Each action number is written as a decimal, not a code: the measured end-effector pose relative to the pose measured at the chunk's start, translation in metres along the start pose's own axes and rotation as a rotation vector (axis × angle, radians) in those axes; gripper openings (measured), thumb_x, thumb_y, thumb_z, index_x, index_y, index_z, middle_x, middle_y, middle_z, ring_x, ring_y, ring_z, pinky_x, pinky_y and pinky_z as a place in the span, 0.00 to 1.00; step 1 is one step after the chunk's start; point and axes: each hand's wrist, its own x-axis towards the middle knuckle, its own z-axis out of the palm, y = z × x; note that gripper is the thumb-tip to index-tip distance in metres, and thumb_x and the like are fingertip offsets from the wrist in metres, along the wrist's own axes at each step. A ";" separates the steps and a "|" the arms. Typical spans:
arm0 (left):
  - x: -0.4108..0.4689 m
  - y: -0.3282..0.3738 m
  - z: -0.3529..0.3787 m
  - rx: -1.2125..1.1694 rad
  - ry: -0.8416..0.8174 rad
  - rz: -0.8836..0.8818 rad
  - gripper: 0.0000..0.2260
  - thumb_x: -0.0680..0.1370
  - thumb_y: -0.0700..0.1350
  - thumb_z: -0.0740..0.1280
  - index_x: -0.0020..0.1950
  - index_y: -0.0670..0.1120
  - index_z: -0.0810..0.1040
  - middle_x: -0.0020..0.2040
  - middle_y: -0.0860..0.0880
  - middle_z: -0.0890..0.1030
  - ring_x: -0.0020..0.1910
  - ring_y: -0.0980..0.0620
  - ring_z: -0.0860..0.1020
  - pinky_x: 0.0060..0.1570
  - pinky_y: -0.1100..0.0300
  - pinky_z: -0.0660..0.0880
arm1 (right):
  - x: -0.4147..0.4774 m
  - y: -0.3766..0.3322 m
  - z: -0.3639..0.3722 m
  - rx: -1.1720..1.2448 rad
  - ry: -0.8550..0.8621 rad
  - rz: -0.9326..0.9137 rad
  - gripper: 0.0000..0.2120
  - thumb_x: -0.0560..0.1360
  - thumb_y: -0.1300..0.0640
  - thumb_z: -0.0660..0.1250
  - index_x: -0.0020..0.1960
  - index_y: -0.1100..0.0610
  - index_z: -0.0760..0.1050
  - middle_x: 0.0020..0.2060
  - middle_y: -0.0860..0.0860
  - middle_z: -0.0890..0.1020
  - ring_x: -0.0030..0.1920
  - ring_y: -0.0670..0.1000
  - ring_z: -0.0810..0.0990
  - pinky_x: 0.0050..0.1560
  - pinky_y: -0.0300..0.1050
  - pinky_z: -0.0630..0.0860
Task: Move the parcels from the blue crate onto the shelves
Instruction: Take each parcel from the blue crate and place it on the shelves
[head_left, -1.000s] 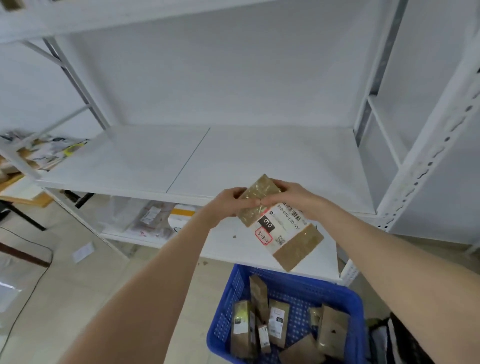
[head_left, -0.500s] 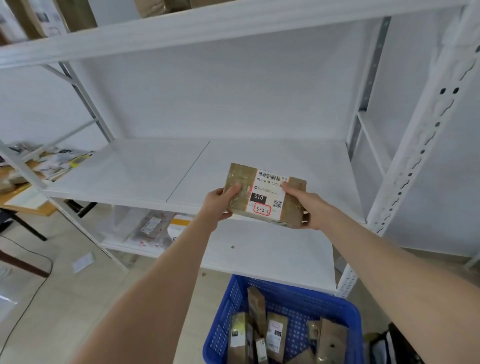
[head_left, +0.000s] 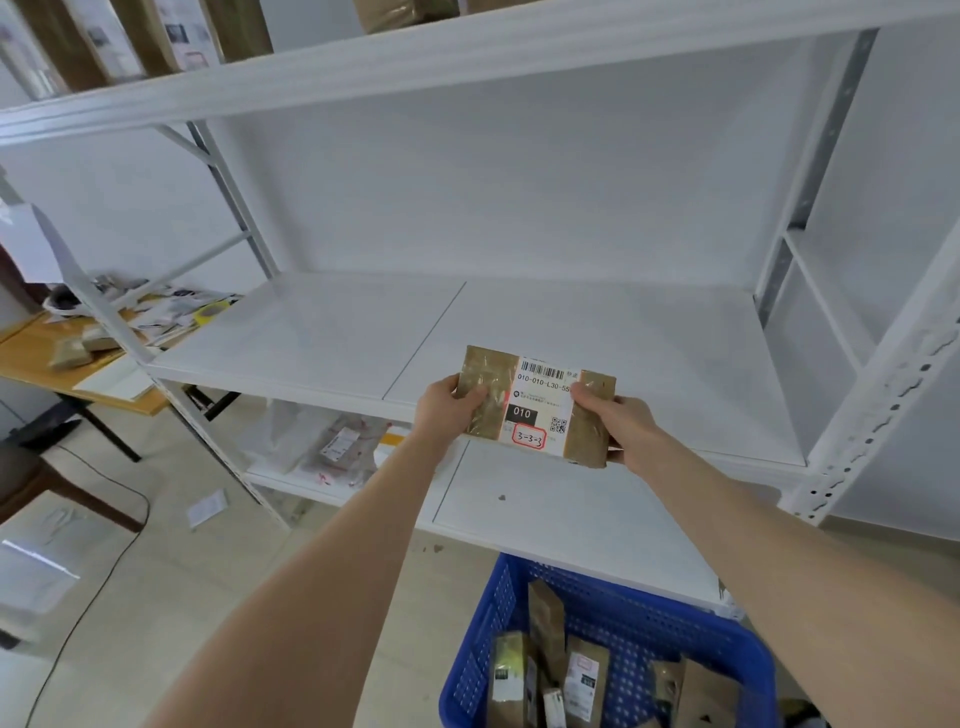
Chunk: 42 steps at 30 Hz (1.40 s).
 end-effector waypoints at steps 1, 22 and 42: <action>0.004 -0.004 -0.009 0.015 -0.003 0.003 0.10 0.79 0.47 0.64 0.58 0.45 0.78 0.49 0.46 0.82 0.52 0.45 0.80 0.55 0.51 0.77 | 0.001 0.000 0.010 0.001 0.007 -0.002 0.20 0.70 0.46 0.74 0.54 0.59 0.77 0.44 0.52 0.83 0.41 0.52 0.81 0.37 0.45 0.77; 0.148 -0.139 -0.261 0.091 -0.033 0.007 0.09 0.81 0.43 0.59 0.53 0.42 0.78 0.43 0.41 0.79 0.42 0.44 0.75 0.44 0.51 0.74 | 0.029 0.012 0.328 0.017 0.168 -0.053 0.13 0.69 0.48 0.75 0.43 0.54 0.74 0.40 0.50 0.82 0.42 0.52 0.81 0.41 0.45 0.78; 0.357 -0.176 -0.373 0.077 0.088 -0.043 0.16 0.81 0.38 0.57 0.67 0.46 0.75 0.58 0.45 0.80 0.49 0.48 0.75 0.48 0.60 0.71 | 0.219 -0.038 0.492 -0.031 0.128 -0.092 0.32 0.62 0.43 0.79 0.59 0.57 0.74 0.50 0.52 0.83 0.48 0.52 0.83 0.52 0.53 0.80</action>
